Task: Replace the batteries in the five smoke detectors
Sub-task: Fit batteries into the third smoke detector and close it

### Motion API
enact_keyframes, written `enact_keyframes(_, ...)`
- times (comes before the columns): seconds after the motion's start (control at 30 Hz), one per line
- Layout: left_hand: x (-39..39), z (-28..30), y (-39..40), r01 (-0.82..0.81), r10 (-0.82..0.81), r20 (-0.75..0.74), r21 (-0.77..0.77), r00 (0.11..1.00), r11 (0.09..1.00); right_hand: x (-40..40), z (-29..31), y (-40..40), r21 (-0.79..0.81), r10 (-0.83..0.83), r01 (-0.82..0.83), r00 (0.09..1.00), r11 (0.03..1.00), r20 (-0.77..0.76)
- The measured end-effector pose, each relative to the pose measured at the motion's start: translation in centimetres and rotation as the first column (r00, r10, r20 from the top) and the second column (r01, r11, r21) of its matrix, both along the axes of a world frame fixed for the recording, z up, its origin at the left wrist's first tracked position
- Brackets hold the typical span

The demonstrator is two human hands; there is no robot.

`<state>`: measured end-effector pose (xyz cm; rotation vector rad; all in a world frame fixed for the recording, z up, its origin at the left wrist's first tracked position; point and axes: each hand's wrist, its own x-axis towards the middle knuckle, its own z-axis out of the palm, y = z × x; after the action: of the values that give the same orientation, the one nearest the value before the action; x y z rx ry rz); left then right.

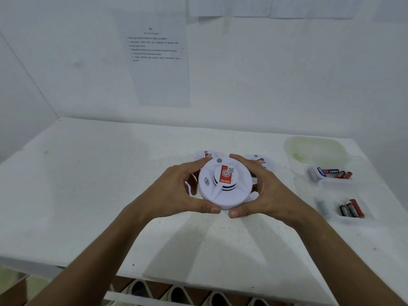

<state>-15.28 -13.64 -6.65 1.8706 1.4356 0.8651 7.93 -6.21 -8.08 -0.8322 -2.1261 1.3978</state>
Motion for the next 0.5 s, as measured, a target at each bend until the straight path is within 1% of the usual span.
enact_keyframes(0.23,0.03,-0.26,0.4,-0.005,0.005,-0.001,-0.014,1.0,1.0,0.03,0.09,0.08,-0.01,-0.004,0.004,1.0,1.0,-0.02)
enact_keyframes(0.4,-0.11,-0.36,0.58,-0.007,0.007,0.014,-0.021,1.0,1.0,-0.13,0.03,0.24,0.005,-0.016,0.017,0.997,1.0,-0.078)
enact_keyframes(0.5,-0.3,-0.3,0.65,-0.006,0.006,0.021,-0.018,1.0,1.0,-0.32,0.01,0.39,0.013,-0.014,0.015,0.997,1.0,-0.075)
